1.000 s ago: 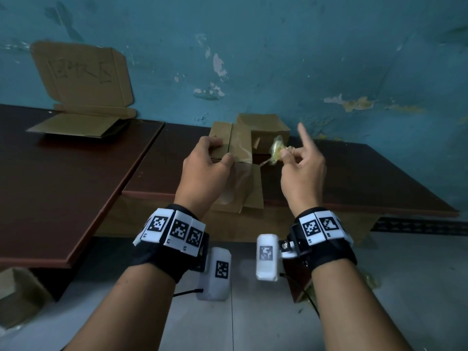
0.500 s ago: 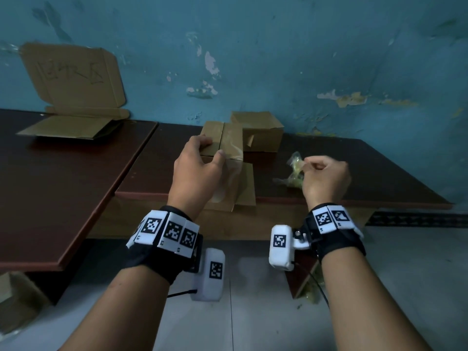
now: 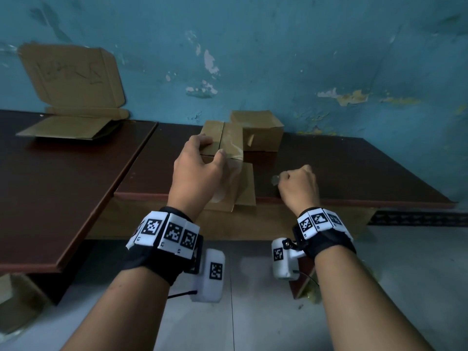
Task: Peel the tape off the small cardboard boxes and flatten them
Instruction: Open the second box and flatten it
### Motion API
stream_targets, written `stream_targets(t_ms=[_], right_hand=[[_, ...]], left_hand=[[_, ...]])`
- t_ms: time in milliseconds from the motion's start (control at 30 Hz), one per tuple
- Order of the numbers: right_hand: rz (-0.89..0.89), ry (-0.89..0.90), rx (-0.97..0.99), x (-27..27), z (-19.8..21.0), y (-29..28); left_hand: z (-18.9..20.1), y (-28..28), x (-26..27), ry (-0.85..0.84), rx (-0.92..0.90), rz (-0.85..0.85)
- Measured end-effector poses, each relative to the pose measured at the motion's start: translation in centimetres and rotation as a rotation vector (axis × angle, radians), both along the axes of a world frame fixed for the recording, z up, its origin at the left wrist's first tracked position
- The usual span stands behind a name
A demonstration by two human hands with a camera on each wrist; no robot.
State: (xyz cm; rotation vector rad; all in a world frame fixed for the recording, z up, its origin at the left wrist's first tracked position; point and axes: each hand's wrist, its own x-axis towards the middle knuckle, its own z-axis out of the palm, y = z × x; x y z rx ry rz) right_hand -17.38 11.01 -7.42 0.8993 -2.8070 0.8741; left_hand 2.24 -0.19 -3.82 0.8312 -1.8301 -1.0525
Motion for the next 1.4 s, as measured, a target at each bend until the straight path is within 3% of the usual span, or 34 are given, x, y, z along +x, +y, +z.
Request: stream_targets(t_ms=[200, 367, 500, 633, 767, 867, 967, 1200, 1400], right_hand=[[-0.123, 0.027, -0.192, 0.2, 0.3, 1.1], [-0.131, 0.043, -0.181, 0.1, 0.8, 1.0], [-0.145, 0.063, -0.282, 0.5, 0.9, 0.5], [-0.021, 0.078, -0.397, 1.1, 1.9, -0.5], [0.189, -0.112, -0.538, 3.0, 3.0, -1.7], [0.288, -0.250, -0.446, 5.5, 4.4, -1.8], [0.344, -0.334, -0.411, 7.4, 4.6, -1.8], [0.386, -0.327, -0.787, 8.5, 4.4, -1.9], [0.456, -0.271, -0.943, 8.9, 5.0, -1.7]], left_hand=[[0.1, 0.0, 0.2, -0.005, 0.004, -0.007], [0.2, 0.0, 0.1, -0.018, -0.002, -0.006], [0.2, -0.1, 0.2, -0.013, 0.007, -0.008], [0.0, 0.0, 0.2, -0.018, -0.004, -0.006], [0.0, 0.0, 0.1, -0.010, 0.078, 0.016], [0.4, 0.2, 0.3, -0.010, 0.192, 0.029], [0.4, 0.4, 0.3, 0.027, 0.158, -0.012], [0.7, 1.1, 1.0, 0.276, 0.076, -0.070], [0.8, 1.3, 0.7, 0.402, -0.013, -0.125]])
